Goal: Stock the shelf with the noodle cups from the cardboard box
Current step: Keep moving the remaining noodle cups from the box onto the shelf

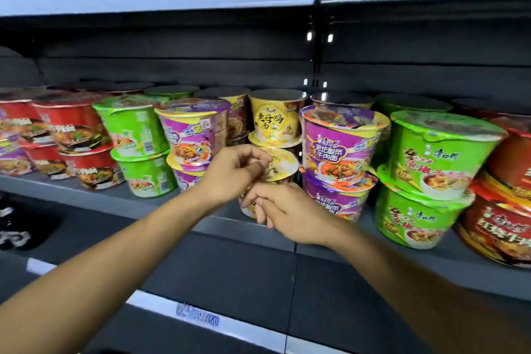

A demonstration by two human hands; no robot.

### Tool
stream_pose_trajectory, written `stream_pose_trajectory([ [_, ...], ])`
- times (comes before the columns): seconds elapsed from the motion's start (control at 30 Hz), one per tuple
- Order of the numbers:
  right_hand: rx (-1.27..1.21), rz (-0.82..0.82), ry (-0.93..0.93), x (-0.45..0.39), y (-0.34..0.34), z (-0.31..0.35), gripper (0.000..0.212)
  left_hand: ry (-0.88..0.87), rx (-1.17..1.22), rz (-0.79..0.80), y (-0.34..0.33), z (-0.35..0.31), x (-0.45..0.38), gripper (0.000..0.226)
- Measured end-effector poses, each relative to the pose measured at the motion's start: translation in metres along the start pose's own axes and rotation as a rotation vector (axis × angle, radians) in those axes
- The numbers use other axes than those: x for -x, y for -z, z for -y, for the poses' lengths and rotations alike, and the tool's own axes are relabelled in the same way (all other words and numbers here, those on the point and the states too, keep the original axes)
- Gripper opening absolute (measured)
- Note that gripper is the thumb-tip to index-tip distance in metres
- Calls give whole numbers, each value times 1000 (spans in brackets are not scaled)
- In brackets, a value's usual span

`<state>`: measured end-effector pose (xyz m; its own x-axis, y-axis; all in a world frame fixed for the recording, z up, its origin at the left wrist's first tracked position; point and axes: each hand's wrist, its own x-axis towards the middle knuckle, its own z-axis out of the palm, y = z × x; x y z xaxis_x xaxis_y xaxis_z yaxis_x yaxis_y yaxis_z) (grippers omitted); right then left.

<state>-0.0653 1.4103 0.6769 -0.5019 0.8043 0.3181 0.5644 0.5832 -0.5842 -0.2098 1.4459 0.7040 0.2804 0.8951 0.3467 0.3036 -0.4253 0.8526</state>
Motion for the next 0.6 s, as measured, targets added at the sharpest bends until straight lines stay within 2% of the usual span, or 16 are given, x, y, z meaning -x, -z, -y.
stream_pose_trajectory([
  [0.13,-129,161,-86,-15,-39,-10,39,83,23,20,22,19,26,24],
  [0.2,-166,227,-98,-21,-61,-12,37,143,18,17,34,33,45,29],
  [0.3,-217,345,-122,-29,-101,-9,28,244,-30,-36,52,62,80,25],
  [0.47,-297,552,-169,-38,-183,1,22,489,-35,-183,83,125,151,24],
  [0.6,-386,699,-286,-36,-258,6,23,718,-1,-201,105,187,210,22],
])
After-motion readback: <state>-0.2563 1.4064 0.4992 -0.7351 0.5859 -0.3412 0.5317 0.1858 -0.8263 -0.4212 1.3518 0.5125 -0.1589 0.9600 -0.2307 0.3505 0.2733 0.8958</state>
